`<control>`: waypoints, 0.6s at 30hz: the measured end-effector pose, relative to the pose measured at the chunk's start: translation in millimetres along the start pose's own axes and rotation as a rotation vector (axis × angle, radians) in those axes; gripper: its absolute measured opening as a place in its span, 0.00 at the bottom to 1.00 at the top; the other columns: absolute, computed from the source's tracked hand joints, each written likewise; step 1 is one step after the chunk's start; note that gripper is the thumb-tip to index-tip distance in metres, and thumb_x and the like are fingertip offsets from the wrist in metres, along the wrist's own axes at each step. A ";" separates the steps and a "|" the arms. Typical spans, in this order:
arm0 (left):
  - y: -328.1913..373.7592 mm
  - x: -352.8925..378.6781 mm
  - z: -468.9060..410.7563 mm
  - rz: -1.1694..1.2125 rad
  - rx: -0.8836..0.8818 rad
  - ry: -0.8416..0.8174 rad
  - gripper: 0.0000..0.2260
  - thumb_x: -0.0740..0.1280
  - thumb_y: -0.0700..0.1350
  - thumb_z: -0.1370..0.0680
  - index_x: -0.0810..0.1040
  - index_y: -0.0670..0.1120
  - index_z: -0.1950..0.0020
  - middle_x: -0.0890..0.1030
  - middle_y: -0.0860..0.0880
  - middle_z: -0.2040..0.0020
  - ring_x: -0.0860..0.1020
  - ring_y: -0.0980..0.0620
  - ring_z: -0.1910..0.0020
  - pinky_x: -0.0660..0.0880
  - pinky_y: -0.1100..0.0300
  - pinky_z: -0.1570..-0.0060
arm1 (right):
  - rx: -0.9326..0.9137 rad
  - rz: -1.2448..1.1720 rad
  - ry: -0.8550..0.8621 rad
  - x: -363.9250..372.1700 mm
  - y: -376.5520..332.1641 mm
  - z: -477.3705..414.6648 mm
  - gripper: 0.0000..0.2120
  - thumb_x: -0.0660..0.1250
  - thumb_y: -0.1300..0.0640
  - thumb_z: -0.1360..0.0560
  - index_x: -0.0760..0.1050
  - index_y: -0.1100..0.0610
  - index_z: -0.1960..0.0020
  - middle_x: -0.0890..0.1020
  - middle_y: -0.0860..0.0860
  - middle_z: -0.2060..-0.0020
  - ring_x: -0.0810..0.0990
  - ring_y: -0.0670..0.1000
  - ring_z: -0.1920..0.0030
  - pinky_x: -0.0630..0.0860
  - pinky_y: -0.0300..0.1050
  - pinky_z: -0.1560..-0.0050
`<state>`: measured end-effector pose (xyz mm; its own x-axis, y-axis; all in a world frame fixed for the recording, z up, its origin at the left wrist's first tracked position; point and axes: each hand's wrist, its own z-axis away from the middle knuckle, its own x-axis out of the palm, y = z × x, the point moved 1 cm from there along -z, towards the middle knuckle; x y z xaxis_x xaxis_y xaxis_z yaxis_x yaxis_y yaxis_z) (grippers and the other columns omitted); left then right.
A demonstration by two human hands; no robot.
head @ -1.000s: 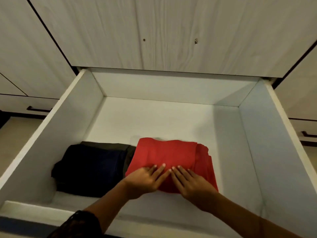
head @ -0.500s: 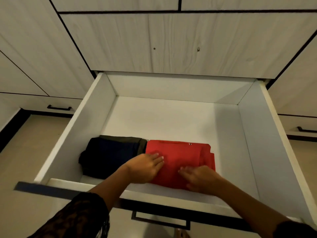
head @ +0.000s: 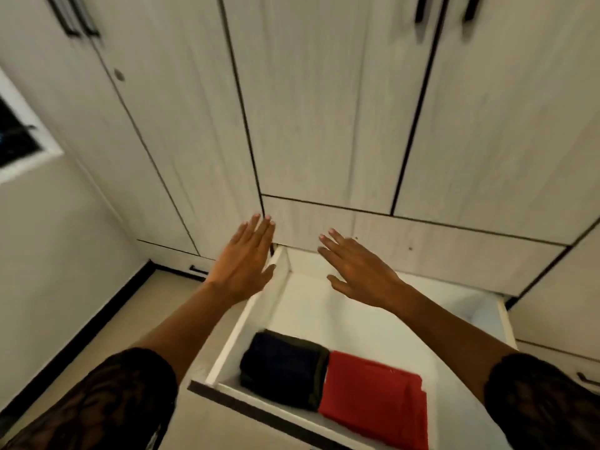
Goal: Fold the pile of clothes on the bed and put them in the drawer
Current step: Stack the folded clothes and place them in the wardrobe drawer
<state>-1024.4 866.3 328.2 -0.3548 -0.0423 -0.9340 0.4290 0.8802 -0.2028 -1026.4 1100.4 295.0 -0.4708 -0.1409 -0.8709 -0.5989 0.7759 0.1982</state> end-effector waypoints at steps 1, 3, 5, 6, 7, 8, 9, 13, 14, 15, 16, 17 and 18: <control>-19.0 -21.4 5.2 0.000 -0.059 0.031 0.34 0.58 0.53 0.20 0.43 0.38 0.25 0.41 0.42 0.26 0.41 0.45 0.25 0.39 0.53 0.28 | -0.024 -0.001 0.050 -16.1 -6.0 -24.2 0.28 0.77 0.52 0.36 0.77 0.63 0.40 0.77 0.60 0.38 0.74 0.60 0.36 0.75 0.55 0.43; -54.5 -77.9 25.3 -0.036 -0.182 0.089 0.34 0.65 0.50 0.23 0.53 0.35 0.26 0.54 0.37 0.25 0.51 0.40 0.25 0.49 0.48 0.27 | -0.122 -0.011 0.114 -54.6 -25.4 -69.7 0.27 0.77 0.52 0.36 0.77 0.62 0.40 0.77 0.60 0.38 0.74 0.60 0.36 0.74 0.56 0.42; -85.7 -130.6 55.9 -0.111 -0.296 0.110 0.34 0.69 0.48 0.25 0.59 0.33 0.27 0.60 0.35 0.27 0.56 0.37 0.27 0.53 0.46 0.29 | -0.234 -0.017 0.181 -90.7 -49.8 -110.8 0.27 0.76 0.52 0.35 0.77 0.62 0.40 0.77 0.60 0.38 0.74 0.60 0.36 0.73 0.56 0.41; -96.8 -149.4 68.6 -0.143 -0.352 0.111 0.34 0.69 0.48 0.26 0.59 0.33 0.28 0.61 0.34 0.27 0.57 0.36 0.27 0.53 0.46 0.29 | -0.269 -0.018 0.210 -105.0 -59.5 -125.9 0.27 0.76 0.52 0.35 0.77 0.62 0.39 0.76 0.60 0.37 0.74 0.60 0.35 0.73 0.57 0.41; -106.3 -175.2 90.9 -0.183 -0.418 0.118 0.34 0.69 0.48 0.26 0.60 0.33 0.28 0.61 0.34 0.27 0.57 0.36 0.27 0.53 0.46 0.30 | -0.323 -0.043 0.244 -122.8 -76.8 -143.3 0.27 0.75 0.51 0.34 0.76 0.62 0.39 0.76 0.60 0.37 0.73 0.60 0.35 0.73 0.58 0.40; -110.1 -186.4 100.2 -0.208 -0.446 0.122 0.34 0.70 0.48 0.26 0.60 0.32 0.28 0.62 0.34 0.28 0.57 0.36 0.27 0.54 0.46 0.30 | -0.328 -0.049 0.266 -131.3 -84.3 -150.4 0.28 0.75 0.51 0.34 0.76 0.62 0.38 0.76 0.60 0.37 0.72 0.60 0.34 0.73 0.58 0.39; -117.7 -209.2 124.9 -0.257 -0.504 0.135 0.34 0.71 0.48 0.27 0.61 0.32 0.29 0.62 0.34 0.28 0.58 0.36 0.27 0.55 0.45 0.30 | -0.365 -0.065 0.314 -148.9 -104.5 -165.9 0.28 0.75 0.51 0.33 0.75 0.63 0.37 0.75 0.61 0.36 0.72 0.61 0.34 0.72 0.59 0.39; -120.1 -264.4 203.3 -0.400 -0.700 0.178 0.35 0.70 0.48 0.27 0.60 0.32 0.28 0.61 0.35 0.27 0.56 0.37 0.27 0.54 0.45 0.29 | -0.464 -0.157 0.457 -201.6 -177.9 -195.1 0.31 0.75 0.51 0.34 0.73 0.64 0.36 0.73 0.61 0.35 0.71 0.61 0.33 0.69 0.61 0.37; -120.0 -278.6 230.5 -0.430 -0.754 0.192 0.36 0.70 0.48 0.27 0.59 0.33 0.28 0.60 0.35 0.27 0.56 0.37 0.26 0.54 0.45 0.29 | -0.499 -0.186 0.495 -215.6 -204.9 -201.7 0.32 0.76 0.51 0.35 0.73 0.64 0.36 0.73 0.61 0.34 0.71 0.61 0.33 0.69 0.61 0.37; -118.6 -287.5 249.8 -0.451 -0.791 0.203 0.36 0.70 0.48 0.28 0.60 0.33 0.28 0.60 0.35 0.27 0.56 0.37 0.27 0.54 0.45 0.29 | -0.522 -0.212 0.515 -225.5 -226.1 -205.6 0.32 0.76 0.51 0.35 0.74 0.64 0.36 0.73 0.61 0.34 0.70 0.61 0.33 0.68 0.61 0.37; -117.3 -297.8 272.8 -0.468 -0.843 0.201 0.36 0.71 0.48 0.28 0.60 0.33 0.28 0.60 0.35 0.27 0.57 0.37 0.27 0.54 0.45 0.29 | -0.547 -0.239 0.539 -236.7 -250.7 -208.7 0.32 0.76 0.51 0.36 0.74 0.64 0.36 0.72 0.61 0.34 0.70 0.61 0.32 0.68 0.61 0.37; -114.7 -310.9 300.3 -0.497 -0.901 0.209 0.36 0.72 0.47 0.29 0.60 0.33 0.28 0.60 0.35 0.27 0.57 0.38 0.27 0.54 0.45 0.29 | -0.583 -0.280 0.554 -249.2 -279.4 -211.8 0.32 0.75 0.50 0.35 0.74 0.64 0.36 0.72 0.61 0.33 0.69 0.61 0.32 0.68 0.61 0.36; -113.0 -317.5 319.5 -0.518 -0.941 0.210 0.36 0.72 0.46 0.29 0.61 0.32 0.28 0.61 0.35 0.27 0.58 0.37 0.27 0.55 0.45 0.29 | -0.597 -0.313 0.561 -255.7 -299.6 -212.2 0.32 0.75 0.51 0.35 0.73 0.64 0.36 0.71 0.61 0.33 0.69 0.61 0.32 0.68 0.61 0.36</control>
<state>-694.9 629.3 553.7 -0.4823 -0.5090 -0.7129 -0.5878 0.7915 -0.1674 -864.0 773.5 553.7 -0.3832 -0.6971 -0.6059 -0.9189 0.2215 0.3264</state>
